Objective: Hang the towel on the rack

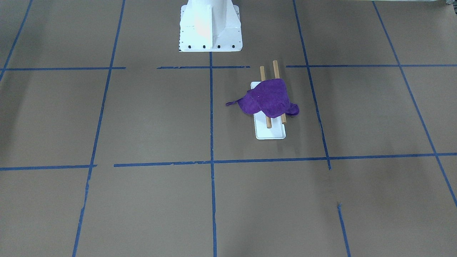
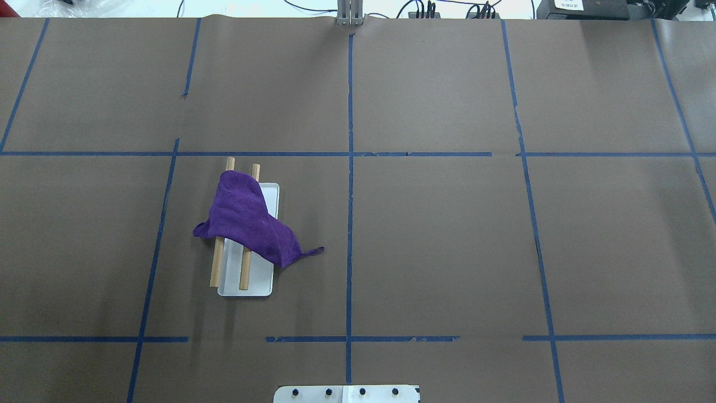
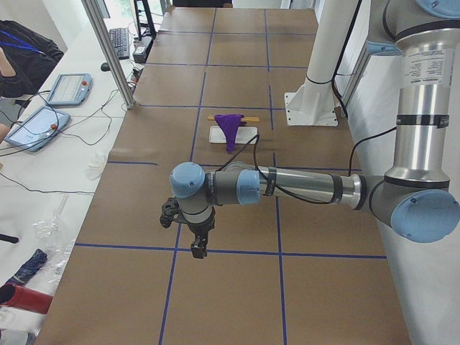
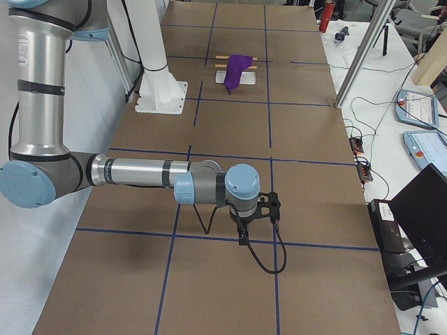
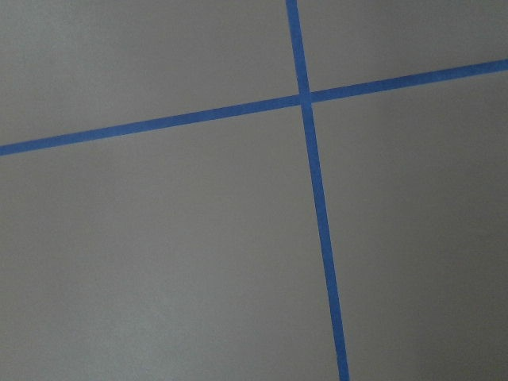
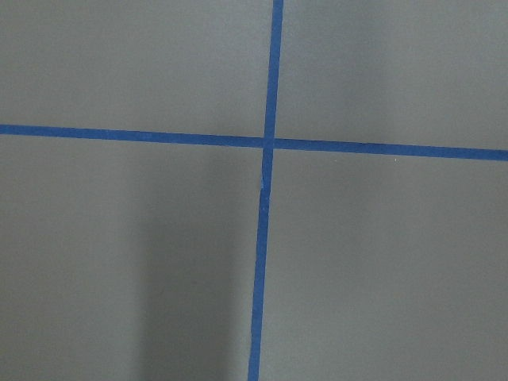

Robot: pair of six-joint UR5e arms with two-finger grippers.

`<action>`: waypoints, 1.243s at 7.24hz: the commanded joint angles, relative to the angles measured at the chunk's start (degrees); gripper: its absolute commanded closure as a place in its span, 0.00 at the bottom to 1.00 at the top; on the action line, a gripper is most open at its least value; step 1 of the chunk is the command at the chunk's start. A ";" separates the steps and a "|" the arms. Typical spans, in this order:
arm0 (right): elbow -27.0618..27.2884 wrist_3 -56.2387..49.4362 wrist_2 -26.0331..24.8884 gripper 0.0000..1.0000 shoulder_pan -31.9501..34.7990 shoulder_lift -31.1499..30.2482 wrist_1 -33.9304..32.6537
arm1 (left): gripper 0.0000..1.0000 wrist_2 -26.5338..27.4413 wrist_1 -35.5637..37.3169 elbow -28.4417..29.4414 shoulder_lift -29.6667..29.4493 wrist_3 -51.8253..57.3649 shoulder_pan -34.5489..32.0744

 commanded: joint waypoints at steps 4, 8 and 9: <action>0.47 0.61 -0.05 0.00 0.02 0.02 0.28 | 0.00 -0.60 -0.34 -0.69 -0.57 -12.69 -2.26; 0.65 0.62 -0.05 0.00 0.02 0.02 0.28 | 0.00 -0.60 -8.23 2.89 0.22 -15.10 -1.56; 0.73 0.62 -0.05 0.00 0.02 0.11 0.28 | 0.00 -0.60 -10.52 4.30 0.22 -15.10 -0.51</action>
